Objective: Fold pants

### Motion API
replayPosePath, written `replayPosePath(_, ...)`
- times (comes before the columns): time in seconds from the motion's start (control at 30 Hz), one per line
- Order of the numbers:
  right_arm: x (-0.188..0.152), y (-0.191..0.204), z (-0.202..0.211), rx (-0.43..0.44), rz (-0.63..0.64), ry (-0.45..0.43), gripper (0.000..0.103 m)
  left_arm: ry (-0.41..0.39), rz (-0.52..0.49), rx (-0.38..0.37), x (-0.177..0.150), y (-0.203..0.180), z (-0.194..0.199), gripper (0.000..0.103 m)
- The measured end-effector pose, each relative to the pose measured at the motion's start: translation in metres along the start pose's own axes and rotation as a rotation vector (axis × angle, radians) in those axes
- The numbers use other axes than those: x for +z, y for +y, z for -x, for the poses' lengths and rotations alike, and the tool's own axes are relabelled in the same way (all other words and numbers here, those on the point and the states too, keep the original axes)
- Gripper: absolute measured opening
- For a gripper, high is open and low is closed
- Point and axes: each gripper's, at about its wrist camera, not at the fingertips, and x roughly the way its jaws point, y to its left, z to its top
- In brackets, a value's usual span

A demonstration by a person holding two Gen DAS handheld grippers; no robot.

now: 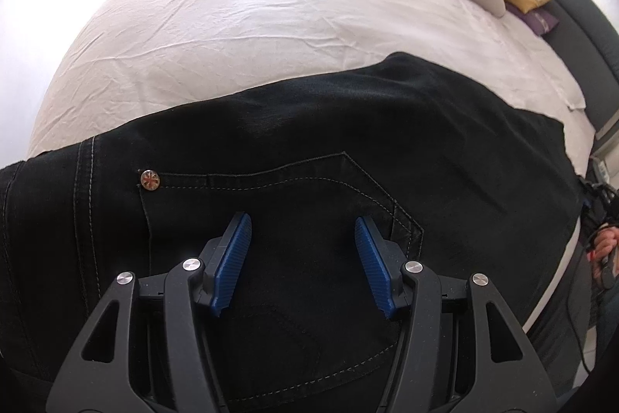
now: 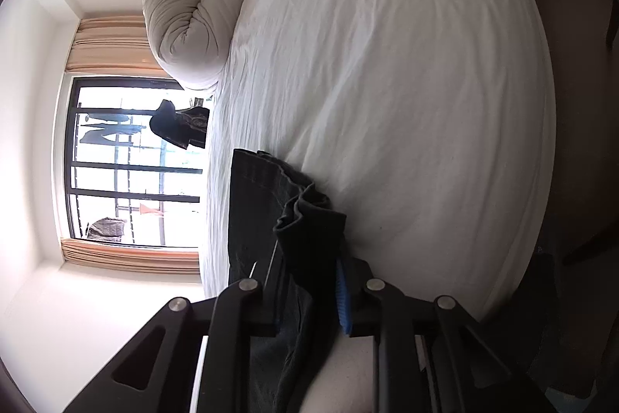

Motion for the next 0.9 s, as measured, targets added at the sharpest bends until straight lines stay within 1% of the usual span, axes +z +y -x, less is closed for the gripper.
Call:
replayPosePath(0.13,-0.003,0.005,0.001,-0.016,0.021,-0.020,0.022,0.039,0.017,0.021,0.009,-0.002,-0.001,0.054)
replayPosePath(0.2,-0.003,0.006,0.001,-0.025,0.025,-0.023,0.022,0.045,0.032,0.032,0.017,-0.008,0.005,0.054)
replayPosePath(0.3,-0.002,0.004,-0.001,-0.035,0.027,-0.020,0.022,0.004,0.017,-0.050,0.031,-0.029,0.014,0.054)
replayPosePath(0.33,-0.002,0.003,-0.001,-0.034,0.026,-0.020,0.022,0.002,0.015,-0.094,0.035,-0.036,0.013,0.054)
replayPosePath(0.37,-0.001,0.001,-0.002,-0.034,0.024,-0.019,0.022,0.008,0.009,-0.147,0.039,-0.046,0.009,0.055)
replayPosePath(0.4,-0.001,-0.001,-0.003,-0.035,0.020,-0.019,0.022,0.014,-0.007,-0.172,0.043,-0.057,0.003,0.055)
replayPosePath(0.43,-0.002,-0.002,-0.003,-0.033,0.017,-0.021,0.022,0.023,-0.032,-0.181,0.045,-0.069,-0.004,0.055)
replayPosePath(0.47,-0.002,-0.002,-0.003,-0.031,0.017,-0.023,0.022,0.044,-0.065,-0.197,0.047,-0.083,-0.017,0.055)
replayPosePath(0.5,-0.002,-0.002,-0.003,-0.032,0.019,-0.023,0.022,0.070,-0.083,-0.201,0.047,-0.091,-0.029,0.055)
replayPosePath(0.53,-0.002,-0.002,-0.004,-0.033,0.021,-0.023,0.021,0.104,-0.093,-0.184,0.046,-0.096,-0.042,0.054)
replayPosePath(0.57,-0.002,-0.002,-0.004,-0.034,0.022,-0.023,0.021,0.126,-0.104,-0.149,0.045,-0.099,-0.055,0.054)
replayPosePath(0.63,-0.001,-0.001,-0.004,-0.037,0.024,-0.022,0.021,0.102,-0.134,-0.132,0.043,-0.101,-0.058,0.054)
replayPosePath(0.7,-0.002,0.002,-0.003,-0.045,0.038,-0.024,0.021,0.105,-0.150,-0.136,0.043,-0.100,-0.058,0.054)
replayPosePath(0.8,-0.002,0.002,-0.004,-0.050,0.043,-0.028,0.021,0.104,-0.134,-0.162,0.044,-0.095,-0.060,0.054)
replayPosePath(0.9,-0.003,0.007,-0.003,-0.062,0.054,-0.037,0.021,0.100,-0.149,-0.142,0.042,-0.096,-0.060,0.054)
